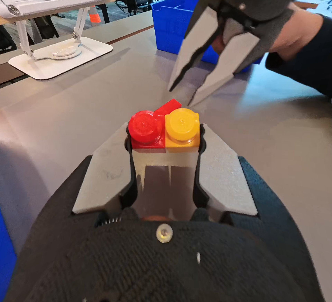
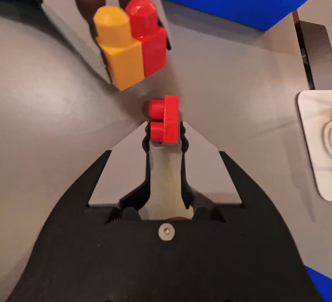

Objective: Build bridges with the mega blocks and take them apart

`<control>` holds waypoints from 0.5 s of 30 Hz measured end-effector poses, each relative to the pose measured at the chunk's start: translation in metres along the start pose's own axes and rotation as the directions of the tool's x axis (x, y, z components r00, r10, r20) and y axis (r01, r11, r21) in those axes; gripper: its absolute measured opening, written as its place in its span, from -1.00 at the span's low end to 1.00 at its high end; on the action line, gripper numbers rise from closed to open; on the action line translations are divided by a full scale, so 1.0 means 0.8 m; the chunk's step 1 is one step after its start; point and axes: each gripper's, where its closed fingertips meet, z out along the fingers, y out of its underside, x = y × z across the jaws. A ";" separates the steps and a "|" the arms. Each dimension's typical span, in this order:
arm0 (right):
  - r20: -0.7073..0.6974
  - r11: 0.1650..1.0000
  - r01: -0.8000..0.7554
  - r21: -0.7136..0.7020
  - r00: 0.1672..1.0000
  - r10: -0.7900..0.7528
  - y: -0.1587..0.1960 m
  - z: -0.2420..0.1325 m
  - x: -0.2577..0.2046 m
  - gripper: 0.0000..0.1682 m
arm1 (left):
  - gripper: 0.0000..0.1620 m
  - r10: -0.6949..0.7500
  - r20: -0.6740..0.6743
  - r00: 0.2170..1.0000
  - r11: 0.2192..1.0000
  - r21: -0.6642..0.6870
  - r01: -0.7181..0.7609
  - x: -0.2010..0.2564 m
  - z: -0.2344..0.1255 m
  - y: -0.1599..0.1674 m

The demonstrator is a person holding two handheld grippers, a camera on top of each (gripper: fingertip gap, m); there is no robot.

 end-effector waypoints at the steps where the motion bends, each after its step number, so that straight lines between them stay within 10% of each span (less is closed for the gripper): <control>1: -0.014 0.999 0.031 -0.008 0.999 -0.031 -0.002 0.001 -0.008 -0.64 | -0.09 -0.001 0.004 1.000 1.000 0.000 0.001 -0.001 -0.001 0.000; 15: -0.017 0.971 0.168 -0.170 0.985 -0.174 0.023 0.032 -0.012 -0.40 | -0.09 -0.045 0.004 0.999 0.999 -0.027 0.046 -0.005 -0.001 0.009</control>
